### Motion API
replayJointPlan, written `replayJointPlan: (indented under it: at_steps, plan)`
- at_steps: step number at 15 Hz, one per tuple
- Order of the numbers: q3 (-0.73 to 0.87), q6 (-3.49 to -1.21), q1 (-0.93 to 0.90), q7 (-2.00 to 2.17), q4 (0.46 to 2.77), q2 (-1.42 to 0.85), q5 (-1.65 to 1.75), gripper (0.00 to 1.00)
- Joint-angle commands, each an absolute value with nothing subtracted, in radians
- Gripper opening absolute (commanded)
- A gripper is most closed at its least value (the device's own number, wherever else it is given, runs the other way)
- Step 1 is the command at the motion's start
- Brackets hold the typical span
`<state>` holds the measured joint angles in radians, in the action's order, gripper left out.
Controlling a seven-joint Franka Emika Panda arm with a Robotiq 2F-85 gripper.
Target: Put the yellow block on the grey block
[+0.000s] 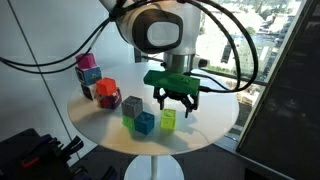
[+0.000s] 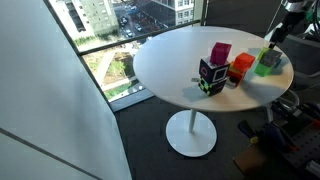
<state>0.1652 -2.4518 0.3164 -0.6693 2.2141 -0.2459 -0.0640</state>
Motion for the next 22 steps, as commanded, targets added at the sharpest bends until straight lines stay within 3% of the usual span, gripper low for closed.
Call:
replayJointPlan:
  at_steps: [1,22]
  plan:
    - [0.159,-2.48,0.317,-0.676,2.212,-0.255,-0.059,1.0]
    - [0.122,-2.534,0.322,-0.729,2.215,-0.294,-0.052,1.0]
